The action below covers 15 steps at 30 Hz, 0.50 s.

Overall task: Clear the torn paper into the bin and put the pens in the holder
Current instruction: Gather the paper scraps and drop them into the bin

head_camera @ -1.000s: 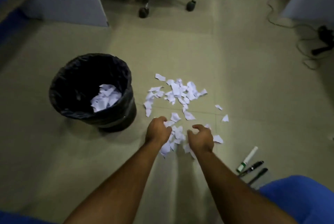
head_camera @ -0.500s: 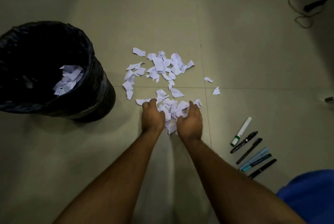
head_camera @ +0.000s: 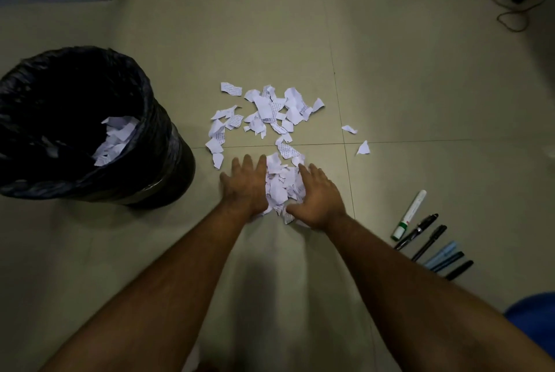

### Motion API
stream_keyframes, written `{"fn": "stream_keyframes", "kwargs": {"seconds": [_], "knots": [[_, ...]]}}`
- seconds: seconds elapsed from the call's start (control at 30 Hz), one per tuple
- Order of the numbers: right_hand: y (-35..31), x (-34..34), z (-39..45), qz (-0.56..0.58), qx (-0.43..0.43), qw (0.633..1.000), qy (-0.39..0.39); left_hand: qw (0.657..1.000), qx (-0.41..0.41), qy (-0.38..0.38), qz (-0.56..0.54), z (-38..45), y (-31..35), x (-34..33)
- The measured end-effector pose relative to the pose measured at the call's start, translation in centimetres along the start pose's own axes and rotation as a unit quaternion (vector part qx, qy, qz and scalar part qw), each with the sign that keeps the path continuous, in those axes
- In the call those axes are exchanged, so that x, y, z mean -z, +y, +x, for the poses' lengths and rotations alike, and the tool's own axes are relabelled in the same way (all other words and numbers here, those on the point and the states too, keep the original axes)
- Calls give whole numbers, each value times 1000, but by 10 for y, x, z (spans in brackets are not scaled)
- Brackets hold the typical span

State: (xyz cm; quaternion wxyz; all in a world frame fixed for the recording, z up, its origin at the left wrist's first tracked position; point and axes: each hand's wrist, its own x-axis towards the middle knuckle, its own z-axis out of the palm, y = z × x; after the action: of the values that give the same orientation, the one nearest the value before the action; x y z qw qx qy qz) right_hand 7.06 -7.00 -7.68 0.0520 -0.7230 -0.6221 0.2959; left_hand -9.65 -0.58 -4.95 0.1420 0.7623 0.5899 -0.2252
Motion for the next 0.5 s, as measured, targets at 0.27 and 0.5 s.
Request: {"fn": "stream_keyframes", "kwargs": {"seconds": [0.27, 0.5], "knots": [[5, -3, -5, -169, 64, 979, -98, 998, -38, -49, -20, -6, 29, -17], [-6, 3, 8, -166, 44, 985, -8, 997, -41, 42, -55, -8, 30, -29]]}}
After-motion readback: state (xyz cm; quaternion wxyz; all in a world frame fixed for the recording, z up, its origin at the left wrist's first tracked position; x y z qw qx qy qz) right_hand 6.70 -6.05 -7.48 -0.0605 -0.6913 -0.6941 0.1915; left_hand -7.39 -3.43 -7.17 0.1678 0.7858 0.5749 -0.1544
